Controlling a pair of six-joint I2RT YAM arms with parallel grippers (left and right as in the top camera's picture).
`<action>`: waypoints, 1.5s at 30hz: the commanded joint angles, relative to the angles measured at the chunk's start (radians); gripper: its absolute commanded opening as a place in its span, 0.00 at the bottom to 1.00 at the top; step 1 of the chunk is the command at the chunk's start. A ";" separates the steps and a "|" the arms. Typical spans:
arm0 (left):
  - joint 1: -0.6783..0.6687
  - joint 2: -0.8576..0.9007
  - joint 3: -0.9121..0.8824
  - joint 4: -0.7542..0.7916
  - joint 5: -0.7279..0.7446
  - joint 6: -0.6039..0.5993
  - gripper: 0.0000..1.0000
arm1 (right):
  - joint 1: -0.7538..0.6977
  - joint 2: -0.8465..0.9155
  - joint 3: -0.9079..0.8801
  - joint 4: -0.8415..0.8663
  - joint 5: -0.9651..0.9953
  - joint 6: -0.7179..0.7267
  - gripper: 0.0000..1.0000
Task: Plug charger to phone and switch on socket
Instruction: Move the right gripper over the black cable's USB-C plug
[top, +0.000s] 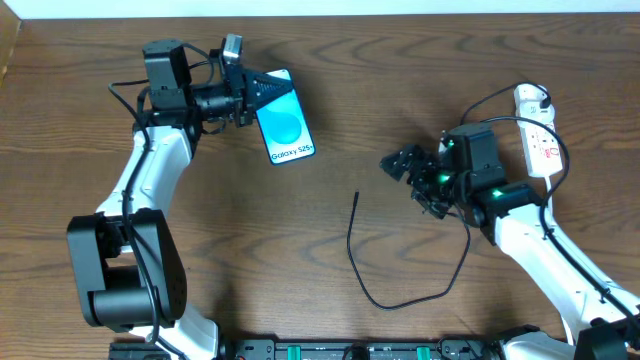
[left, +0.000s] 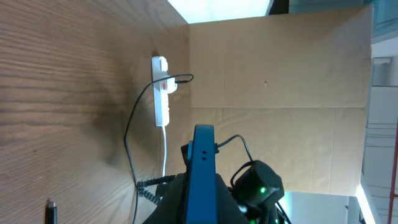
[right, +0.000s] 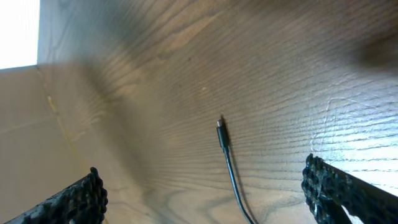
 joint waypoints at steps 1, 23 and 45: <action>0.009 -0.022 0.006 0.005 0.044 0.017 0.07 | 0.045 -0.010 0.016 0.005 0.089 -0.019 0.99; 0.026 -0.022 0.006 0.005 0.069 0.017 0.07 | 0.084 -0.010 0.201 -0.272 0.208 -0.077 0.99; 0.026 -0.022 0.006 0.005 0.069 0.017 0.07 | 0.185 0.465 0.642 -0.652 0.216 -0.202 0.97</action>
